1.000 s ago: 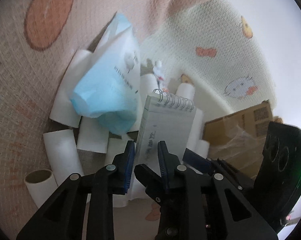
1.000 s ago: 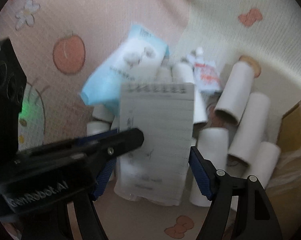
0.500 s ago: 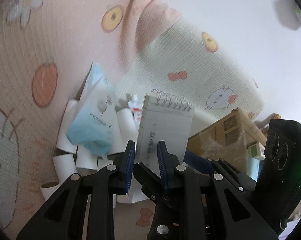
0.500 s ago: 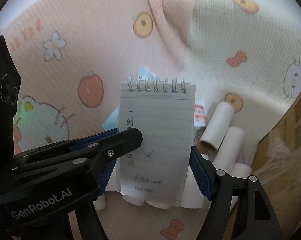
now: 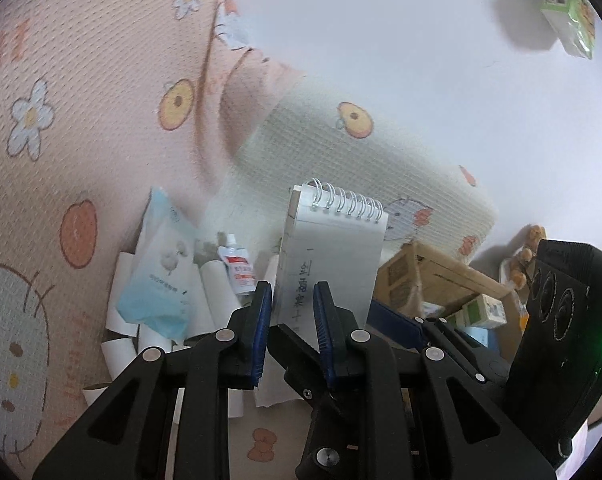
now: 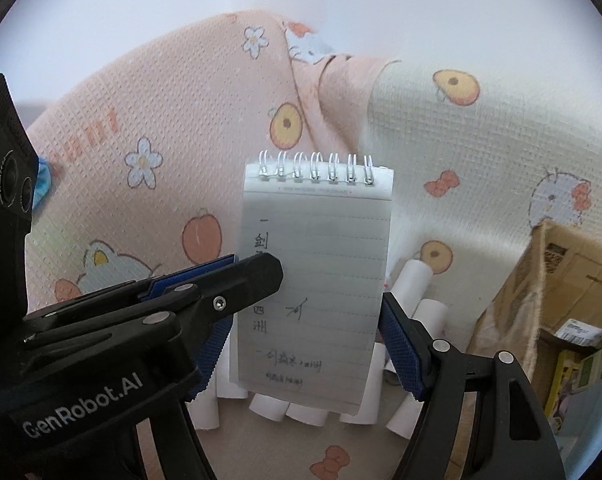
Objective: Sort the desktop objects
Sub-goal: 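Lift the notepad with the left gripper and carry it over the cardboard box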
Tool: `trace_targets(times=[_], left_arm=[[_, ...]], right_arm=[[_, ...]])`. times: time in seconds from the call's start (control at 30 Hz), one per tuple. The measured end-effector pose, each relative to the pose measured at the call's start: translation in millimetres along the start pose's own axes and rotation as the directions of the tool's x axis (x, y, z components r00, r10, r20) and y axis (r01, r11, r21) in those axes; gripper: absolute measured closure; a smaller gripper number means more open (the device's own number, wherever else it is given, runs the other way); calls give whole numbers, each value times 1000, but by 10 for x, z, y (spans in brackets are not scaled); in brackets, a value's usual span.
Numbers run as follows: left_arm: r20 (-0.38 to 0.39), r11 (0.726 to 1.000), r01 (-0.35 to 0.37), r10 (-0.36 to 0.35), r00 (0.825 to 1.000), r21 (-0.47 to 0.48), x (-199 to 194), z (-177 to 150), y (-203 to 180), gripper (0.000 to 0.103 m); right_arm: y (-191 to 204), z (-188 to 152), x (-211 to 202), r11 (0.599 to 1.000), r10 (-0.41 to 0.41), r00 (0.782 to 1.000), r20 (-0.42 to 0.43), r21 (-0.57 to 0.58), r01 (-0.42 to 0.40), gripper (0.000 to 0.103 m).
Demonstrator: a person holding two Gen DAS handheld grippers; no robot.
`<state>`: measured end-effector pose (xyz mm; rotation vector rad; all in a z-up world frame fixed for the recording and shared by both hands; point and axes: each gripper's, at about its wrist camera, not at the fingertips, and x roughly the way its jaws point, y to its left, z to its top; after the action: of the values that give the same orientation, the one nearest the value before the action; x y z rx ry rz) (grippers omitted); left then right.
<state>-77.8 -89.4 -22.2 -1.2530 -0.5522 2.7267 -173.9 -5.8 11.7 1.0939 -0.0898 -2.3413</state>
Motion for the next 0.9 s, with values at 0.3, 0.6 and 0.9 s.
trace_targets(times=[0.3,0.6,0.9], left_arm=[[25,998,-4,2,1000,67,-102,54,-325,80],[22,990,50,-54,998,133,-127,58,-730,80],[11,980,90,-93,996,178,-92,5,-1179,80]], right_arm=[[-101,86,-156,1000,-9,999,45,-5,9,31],[-168,31,-662,996,-79,993,89,-35,82,31],[-415,-84,-1024,990,-139,984,110,13,138,31]])
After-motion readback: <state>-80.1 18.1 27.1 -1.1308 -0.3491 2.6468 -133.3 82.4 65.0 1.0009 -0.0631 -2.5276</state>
